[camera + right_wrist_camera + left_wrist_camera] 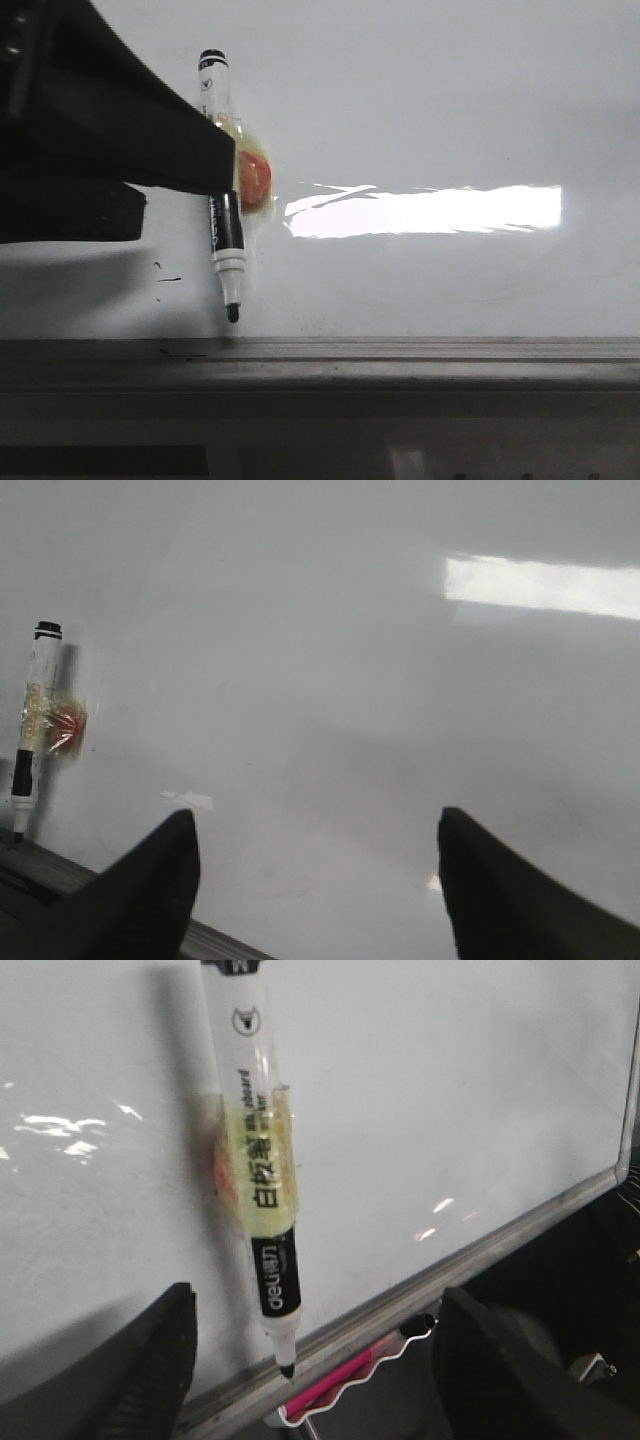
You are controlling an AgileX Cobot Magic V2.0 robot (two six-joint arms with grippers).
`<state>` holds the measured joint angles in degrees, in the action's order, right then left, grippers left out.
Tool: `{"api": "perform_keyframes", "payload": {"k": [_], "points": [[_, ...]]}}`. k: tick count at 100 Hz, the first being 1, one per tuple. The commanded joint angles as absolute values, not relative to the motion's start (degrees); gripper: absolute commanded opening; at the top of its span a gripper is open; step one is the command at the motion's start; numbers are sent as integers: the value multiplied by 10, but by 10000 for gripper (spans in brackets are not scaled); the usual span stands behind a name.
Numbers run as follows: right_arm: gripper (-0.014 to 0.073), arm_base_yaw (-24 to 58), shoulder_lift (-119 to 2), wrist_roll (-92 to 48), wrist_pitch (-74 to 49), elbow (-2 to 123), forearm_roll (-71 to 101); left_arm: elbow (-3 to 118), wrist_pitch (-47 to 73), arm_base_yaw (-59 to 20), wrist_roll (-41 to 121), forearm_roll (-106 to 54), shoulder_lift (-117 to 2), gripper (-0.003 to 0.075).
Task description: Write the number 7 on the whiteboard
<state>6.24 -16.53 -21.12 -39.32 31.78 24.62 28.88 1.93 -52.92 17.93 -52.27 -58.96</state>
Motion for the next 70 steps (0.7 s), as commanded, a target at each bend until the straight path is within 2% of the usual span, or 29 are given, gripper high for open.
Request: {"api": "perform_keyframes", "payload": {"k": [1,24,38,45,52,65,70], "points": [[458,64,-178,-218,-349,337,259,318,-50,-542,180,-535,-611,452],[458,64,-178,-218,-349,337,271,333,-83,-542,179,-558,-674,447],[458,64,-178,-218,-349,337,271,333,-96,-542,179,-570,-702,391],[458,64,-178,-218,-349,337,272,333,-101,-542,179,-586,-711,334],[458,64,-178,-218,-349,337,275,333,-99,-541,179,-587,-716,242],[458,64,-178,-218,-349,337,277,333,-89,-541,179,-584,-715,-17],[458,64,-178,-224,-349,337,280,333,-81,-541,179,-577,-710,-20]]}}
